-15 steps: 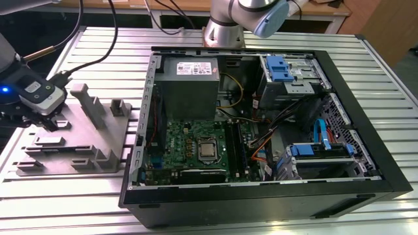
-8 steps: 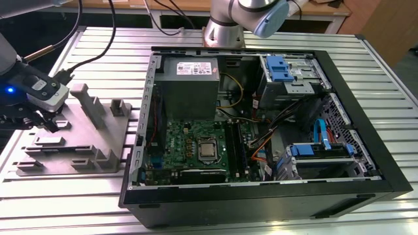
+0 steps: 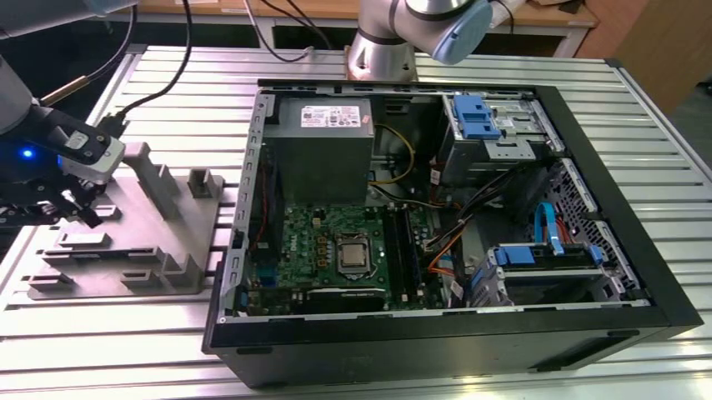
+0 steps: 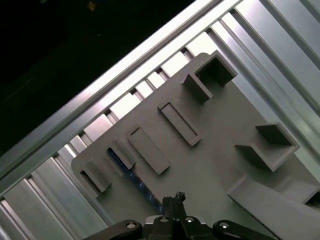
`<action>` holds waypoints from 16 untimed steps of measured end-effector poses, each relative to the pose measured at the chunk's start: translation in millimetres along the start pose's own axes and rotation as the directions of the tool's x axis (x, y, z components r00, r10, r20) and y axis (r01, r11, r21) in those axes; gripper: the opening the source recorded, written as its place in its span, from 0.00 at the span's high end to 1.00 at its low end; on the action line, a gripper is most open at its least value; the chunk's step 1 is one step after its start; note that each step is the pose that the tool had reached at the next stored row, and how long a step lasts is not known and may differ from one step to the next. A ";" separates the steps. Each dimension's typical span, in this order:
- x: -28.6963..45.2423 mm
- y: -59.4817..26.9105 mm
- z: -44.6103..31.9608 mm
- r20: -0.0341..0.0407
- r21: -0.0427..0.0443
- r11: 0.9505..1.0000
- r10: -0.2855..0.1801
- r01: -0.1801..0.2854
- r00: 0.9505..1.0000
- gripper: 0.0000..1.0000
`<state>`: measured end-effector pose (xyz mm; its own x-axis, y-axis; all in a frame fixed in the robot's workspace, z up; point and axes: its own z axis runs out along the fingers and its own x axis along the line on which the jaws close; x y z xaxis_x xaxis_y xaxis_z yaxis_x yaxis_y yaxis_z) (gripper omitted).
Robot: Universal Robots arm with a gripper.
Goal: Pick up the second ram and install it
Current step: 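Pick up the second ram and move it above second insertion slot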
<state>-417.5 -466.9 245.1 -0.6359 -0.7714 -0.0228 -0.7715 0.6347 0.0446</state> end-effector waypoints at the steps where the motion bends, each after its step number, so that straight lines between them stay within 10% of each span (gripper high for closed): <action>1: 0.0 -0.1 0.6 -0.001 0.000 1.000 -0.018 0.018 1.000 0.90; 8: 0.1 -0.2 3.6 -0.006 -0.004 0.990 -0.144 0.144 0.990 0.90; 16: 0.2 -0.3 6.7 -0.012 -0.008 0.958 -0.286 0.286 0.958 0.90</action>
<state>-417.5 -467.0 238.4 -0.3888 -0.9210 -0.0228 -0.9208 0.3876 0.0447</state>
